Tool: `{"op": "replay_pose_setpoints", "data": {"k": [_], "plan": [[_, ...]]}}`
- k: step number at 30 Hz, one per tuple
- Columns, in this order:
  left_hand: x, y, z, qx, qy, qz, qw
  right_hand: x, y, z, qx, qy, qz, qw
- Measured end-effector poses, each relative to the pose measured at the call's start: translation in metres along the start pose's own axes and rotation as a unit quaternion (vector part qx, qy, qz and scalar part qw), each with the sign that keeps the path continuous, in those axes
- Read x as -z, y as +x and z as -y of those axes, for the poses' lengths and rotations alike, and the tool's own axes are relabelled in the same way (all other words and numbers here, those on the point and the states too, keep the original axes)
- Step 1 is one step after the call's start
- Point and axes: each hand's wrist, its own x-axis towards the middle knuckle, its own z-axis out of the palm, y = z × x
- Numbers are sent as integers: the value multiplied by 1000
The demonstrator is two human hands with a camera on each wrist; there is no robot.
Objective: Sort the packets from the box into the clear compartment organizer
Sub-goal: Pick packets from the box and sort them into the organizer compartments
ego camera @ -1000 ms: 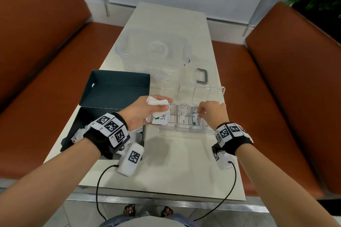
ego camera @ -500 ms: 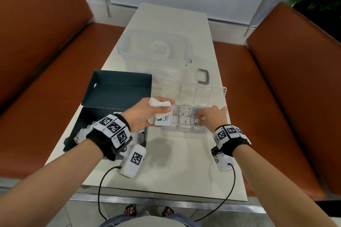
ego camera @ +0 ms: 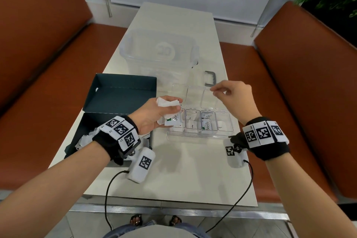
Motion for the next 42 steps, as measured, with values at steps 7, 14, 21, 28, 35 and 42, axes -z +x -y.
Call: {"op": "replay_pose_setpoints", "data": {"k": [7,14,21,28,35,42], "plan": [[-19,7,-6,-31,-20,-33,999,-36,-19,35,-53,121,163,978],[-21,2,-9,16,-47,-29,998,-59,-30,35,-164,316,122,926],[-18,-1,-6,-3,-45,-32,998,-60,-29,31,-162,327,116,924],[-17,-2,-6,-13,-3,-19,1000,-49,-12,26,-131,292,52,946],[-14,-2,-8,-9,6,-21,1000,-27,2,14,-158,344,15,926],[-18,3,-5,-41,28,-30,998,-32,-2,20,-186,429,153,870]]}}
